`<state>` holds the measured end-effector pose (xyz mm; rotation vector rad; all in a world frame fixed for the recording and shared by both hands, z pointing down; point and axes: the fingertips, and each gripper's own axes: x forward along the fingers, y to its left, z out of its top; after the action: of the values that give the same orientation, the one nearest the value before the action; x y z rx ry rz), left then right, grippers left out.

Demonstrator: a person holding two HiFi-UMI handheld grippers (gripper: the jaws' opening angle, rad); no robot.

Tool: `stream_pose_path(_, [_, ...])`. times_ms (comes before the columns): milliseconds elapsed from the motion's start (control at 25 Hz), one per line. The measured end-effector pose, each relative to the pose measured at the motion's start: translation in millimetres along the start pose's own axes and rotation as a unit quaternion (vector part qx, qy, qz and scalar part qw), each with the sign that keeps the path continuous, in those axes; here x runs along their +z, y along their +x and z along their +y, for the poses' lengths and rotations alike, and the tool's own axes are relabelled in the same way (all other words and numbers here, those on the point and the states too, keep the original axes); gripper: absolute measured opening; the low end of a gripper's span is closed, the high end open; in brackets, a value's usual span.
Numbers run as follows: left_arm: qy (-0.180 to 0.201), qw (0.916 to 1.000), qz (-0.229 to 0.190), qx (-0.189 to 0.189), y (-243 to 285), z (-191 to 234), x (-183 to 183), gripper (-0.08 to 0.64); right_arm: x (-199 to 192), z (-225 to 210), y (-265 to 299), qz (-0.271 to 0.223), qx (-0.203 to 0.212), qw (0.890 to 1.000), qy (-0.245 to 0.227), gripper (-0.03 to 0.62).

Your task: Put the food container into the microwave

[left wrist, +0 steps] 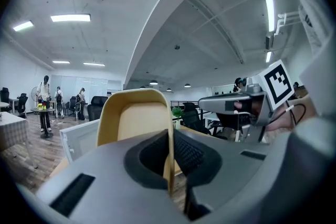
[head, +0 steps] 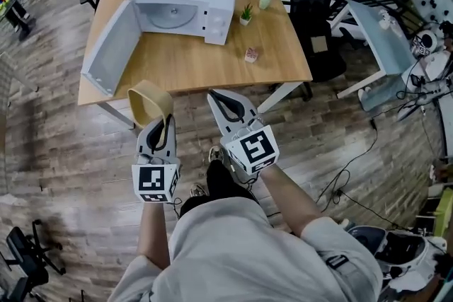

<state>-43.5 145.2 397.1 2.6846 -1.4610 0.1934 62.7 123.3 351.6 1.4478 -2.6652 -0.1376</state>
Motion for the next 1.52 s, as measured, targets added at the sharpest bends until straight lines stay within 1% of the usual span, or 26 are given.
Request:
stream_pose_path(160, [0.019, 0.9997, 0.013, -0.007, 45.5, 6.6, 1.2, 0.02, -10.6, -35.0, 23.3, 0.006, 0.014, 1.0, 0.0, 0.005])
stream_pose_path(320, [0.047, 0.9978, 0.032, -0.035, 91.9, 6.2, 2.8, 0.02, -24.1, -67.5, 50.7, 0.024, 0.046, 0.999, -0.014, 0.003])
stream_pose_path(480, [0.103, 0.9914, 0.054, -0.061, 126.5, 2.8, 3.2, 0.02, -39.0, -87.4, 73.4, 0.037, 0.088, 0.995, -0.028, 0.005])
stream_pose_path(560, [0.125, 0.9868, 0.075, -0.07, 141.6, 2.6, -4.6, 0.02, -47.9, -97.1, 81.9, 0.042, 0.108, 0.993, -0.031, 0.005])
stream_pose_path(640, [0.14, 0.9821, 0.1, -0.078, 154.9, 5.1, -17.1, 0.02, -56.8, -106.5, 90.4, 0.049, 0.124, 0.99, -0.039, 0.005])
stream_pose_path(760, [0.16, 0.9723, 0.147, -0.087, 168.2, 15.1, -42.5, 0.02, -66.4, -113.5, 106.0, 0.055, 0.149, 0.986, -0.052, 0.005])
stream_pose_path(840, [0.18, 0.9626, 0.176, -0.099, 172.5, 20.7, -59.4, 0.021, -73.2, -112.2, 114.7, 0.059, 0.167, 0.982, -0.064, 0.005])
stream_pose_path(920, [0.194, 0.9536, 0.201, -0.113, 177.1, 26.9, -73.4, 0.02, -83.2, -110.6, 122.0, 0.068, 0.182, 0.977, -0.087, 0.005])
stream_pose_path(1040, [0.206, 0.944, 0.221, -0.131, 191.3, 42.2, -86.8, 0.021, -95.6, -108.4, 139.4, 0.075, 0.202, 0.968, -0.131, 0.005])
stream_pose_path(1080, [0.214, 0.9397, 0.228, -0.139, 196.7, 48.4, -91.3, 0.021, -100.2, -106.7, 146.5, 0.078, 0.208, 0.964, -0.144, 0.005])
stream_pose_path(1160, [0.233, 0.9286, 0.242, -0.157, 205.0, 59.0, -103.2, 0.021, -112.1, -101.1, 158.2, 0.091, 0.221, 0.956, -0.169, 0.005])
stream_pose_path(1240, [0.254, 0.9144, 0.258, -0.182, 211.5, 66.3, -115.9, 0.02, -124.5, -94.8, 167.5, 0.107, 0.23, 0.944, -0.21, 0.005])
stream_pose_path(1280, [0.266, 0.9058, 0.266, -0.196, 214.6, 69.5, -121.6, 0.021, -129.9, -92.4, 172.8, 0.115, 0.232, 0.936, -0.241, 0.005])
stream_pose_path(1320, [0.279, 0.8961, 0.273, -0.211, 217.6, 72.8, -127.0, 0.021, -134.4, -90.5, 178.9, 0.121, 0.233, 0.924, -0.276, 0.005])
stream_pose_path(1360, [0.294, 0.8853, 0.28, -0.227, 220.5, 76.6, -131.9, 0.021, -138.2, -88.8, 185.8, 0.127, 0.234, 0.911, -0.316, 0.005])
stream_pose_path(1400, [0.309, 0.8739, 0.286, -0.244, 223.5, 81.0, -136.4, 0.02, -142.1, -86.9, 193.3, 0.132, 0.236, 0.894, -0.357, 0.006])
stream_pose_path(1440, [0.323, 0.8623, 0.291, -0.26, 226.4, 85.6, -140.8, 0.021, -147.8, -84.5, 200.8, 0.136, 0.24, 0.876, -0.397, 0.007])
stream_pose_path(1520, [0.348, 0.8374, 0.301, -0.295, 230.3, 92.9, -149.8, 0.021, -164.5, -78.0, 212.5, 0.149, 0.258, 0.833, -0.465, 0.098])
